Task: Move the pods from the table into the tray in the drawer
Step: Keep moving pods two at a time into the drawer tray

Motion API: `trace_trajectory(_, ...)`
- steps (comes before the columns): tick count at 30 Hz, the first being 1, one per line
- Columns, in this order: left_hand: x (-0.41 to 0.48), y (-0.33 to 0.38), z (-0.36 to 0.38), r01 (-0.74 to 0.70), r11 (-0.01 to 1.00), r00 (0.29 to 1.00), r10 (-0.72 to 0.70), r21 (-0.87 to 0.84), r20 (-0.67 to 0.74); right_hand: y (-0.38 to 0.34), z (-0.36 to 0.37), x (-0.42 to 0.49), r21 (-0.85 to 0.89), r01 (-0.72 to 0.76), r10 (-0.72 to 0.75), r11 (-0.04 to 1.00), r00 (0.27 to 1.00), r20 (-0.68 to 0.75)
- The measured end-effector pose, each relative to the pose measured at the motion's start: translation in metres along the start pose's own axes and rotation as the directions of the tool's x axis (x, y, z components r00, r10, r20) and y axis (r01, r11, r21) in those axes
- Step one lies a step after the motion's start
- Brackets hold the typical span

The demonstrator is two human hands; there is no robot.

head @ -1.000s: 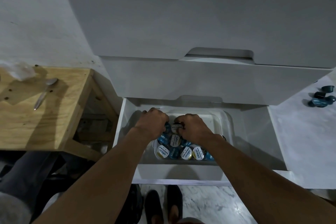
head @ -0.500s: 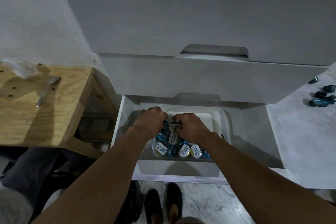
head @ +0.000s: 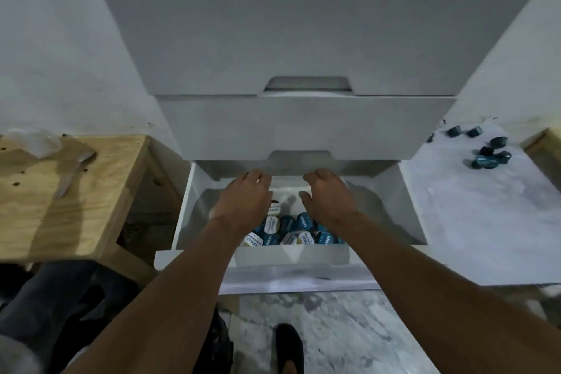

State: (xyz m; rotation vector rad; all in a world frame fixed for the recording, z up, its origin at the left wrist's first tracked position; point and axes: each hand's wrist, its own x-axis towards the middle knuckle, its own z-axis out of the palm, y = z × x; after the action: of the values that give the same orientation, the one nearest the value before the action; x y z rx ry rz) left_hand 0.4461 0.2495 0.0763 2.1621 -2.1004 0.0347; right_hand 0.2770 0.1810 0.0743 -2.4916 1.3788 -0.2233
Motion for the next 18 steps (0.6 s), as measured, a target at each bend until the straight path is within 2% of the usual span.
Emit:
trace_trajectory(4,-0.009,0.032,-0.030,-0.057,0.998,0.993,0.059,0.025,-0.099,0.008,-0.033,-0.040,-0.041,-0.085,0.080,0.996,0.991,-0.109)
trace_trajectory(7,-0.021,0.063,-0.057,-0.212,0.963,0.948,0.244,0.166,-0.204,0.013,-0.052,-0.076,-0.048,-0.142,0.130,0.989,0.970,-0.207)
trace_trajectory(8,-0.025,0.072,-0.063,-0.217,0.960,0.935,0.256,0.175,-0.244,0.015,-0.058,-0.087,-0.044,-0.164,0.150,0.985,0.960,-0.235)
trace_trajectory(11,-0.033,0.102,-0.073,-0.238,0.965,0.927,0.258,0.106,-0.270,0.029,-0.072,-0.117,-0.043,-0.212,0.189,0.976,0.935,-0.301)
trace_trajectory(14,-0.031,0.130,-0.075,-0.286,0.944,0.892,0.325,0.164,-0.315,0.047,-0.088,-0.142,-0.043,-0.251,0.221,0.967,0.911,-0.349)
trace_trajectory(18,-0.016,0.171,-0.071,-0.347,0.936,0.887,0.347,0.054,-0.306,0.081,-0.105,-0.166,-0.055,-0.306,0.261,0.950,0.882,-0.392)
